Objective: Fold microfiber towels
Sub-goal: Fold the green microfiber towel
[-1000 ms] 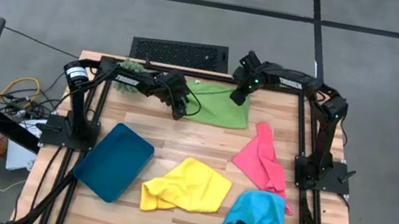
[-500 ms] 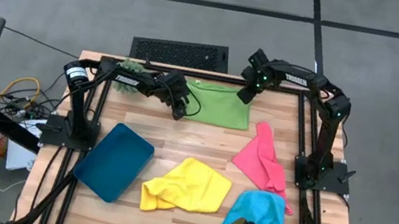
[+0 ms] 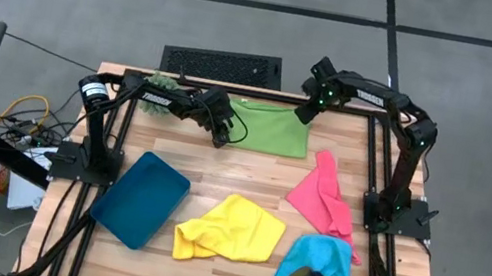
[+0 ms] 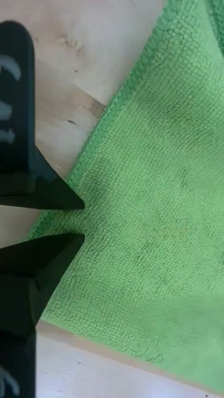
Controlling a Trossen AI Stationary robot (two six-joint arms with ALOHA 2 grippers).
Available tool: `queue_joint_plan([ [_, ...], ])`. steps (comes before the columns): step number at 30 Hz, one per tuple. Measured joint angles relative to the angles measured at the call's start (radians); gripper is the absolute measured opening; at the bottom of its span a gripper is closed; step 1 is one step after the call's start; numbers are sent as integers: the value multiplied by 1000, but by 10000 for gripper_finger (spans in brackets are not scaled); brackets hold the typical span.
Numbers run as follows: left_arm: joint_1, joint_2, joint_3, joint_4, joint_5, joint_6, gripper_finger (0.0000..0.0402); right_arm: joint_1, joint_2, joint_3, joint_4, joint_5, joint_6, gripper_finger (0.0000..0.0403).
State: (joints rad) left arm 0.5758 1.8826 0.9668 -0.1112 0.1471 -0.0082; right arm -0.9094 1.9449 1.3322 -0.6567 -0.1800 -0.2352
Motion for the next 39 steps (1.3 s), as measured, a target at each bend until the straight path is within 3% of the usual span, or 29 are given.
queue_joint_plan([
  [6,0,0,0,1,-2,-4,68,-5,-11,0,-42,-1,-26,71],
  [16,0,0,-1,1,-2,-7,68,0,-62,0,15,-2,-12,165],
  [23,1,-7,5,8,4,-61,68,-20,-197,0,9,-14,34,171],
  [30,4,-67,71,-31,13,-121,68,129,-280,-156,54,-84,128,154],
  [36,3,-97,114,-77,17,-131,69,319,-286,-343,294,-83,262,147],
  [39,8,-115,117,-58,-12,-93,74,391,-283,-408,380,-22,326,143],
])
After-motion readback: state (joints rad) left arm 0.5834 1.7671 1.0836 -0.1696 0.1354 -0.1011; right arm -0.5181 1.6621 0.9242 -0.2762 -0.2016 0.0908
